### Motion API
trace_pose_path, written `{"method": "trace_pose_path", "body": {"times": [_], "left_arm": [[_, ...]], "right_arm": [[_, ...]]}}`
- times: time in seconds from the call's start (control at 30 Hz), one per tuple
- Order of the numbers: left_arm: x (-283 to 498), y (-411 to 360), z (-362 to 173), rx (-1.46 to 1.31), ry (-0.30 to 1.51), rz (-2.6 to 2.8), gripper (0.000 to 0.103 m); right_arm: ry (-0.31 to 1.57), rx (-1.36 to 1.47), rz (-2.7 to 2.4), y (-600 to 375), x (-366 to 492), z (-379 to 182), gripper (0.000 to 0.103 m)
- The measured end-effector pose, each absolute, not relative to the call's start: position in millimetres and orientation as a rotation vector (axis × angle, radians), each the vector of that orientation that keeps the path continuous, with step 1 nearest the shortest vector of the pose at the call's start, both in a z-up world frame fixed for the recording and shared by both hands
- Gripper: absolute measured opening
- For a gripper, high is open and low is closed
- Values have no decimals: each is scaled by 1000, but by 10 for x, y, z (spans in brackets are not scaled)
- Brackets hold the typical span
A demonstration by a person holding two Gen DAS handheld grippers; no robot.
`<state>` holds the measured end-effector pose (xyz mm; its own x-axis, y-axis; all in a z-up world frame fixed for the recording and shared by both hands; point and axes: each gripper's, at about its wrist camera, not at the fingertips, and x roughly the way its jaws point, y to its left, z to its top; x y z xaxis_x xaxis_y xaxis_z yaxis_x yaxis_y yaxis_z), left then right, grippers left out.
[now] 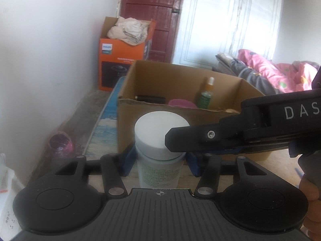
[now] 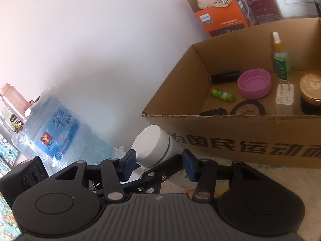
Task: Organize rigid objects
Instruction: 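Close the right gripper around the white pill bottle and lift it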
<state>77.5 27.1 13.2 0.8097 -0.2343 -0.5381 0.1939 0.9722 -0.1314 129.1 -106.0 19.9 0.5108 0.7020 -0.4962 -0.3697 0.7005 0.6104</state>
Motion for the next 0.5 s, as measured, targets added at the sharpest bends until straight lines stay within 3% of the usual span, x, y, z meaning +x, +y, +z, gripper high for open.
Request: {"method": "trace_pose_path", "body": {"times": [0.5], "left_arm": [[722,-525,148,12,608,-485,53]], "right_arm": [[712,424,464,-1871,761,300,55]]}}
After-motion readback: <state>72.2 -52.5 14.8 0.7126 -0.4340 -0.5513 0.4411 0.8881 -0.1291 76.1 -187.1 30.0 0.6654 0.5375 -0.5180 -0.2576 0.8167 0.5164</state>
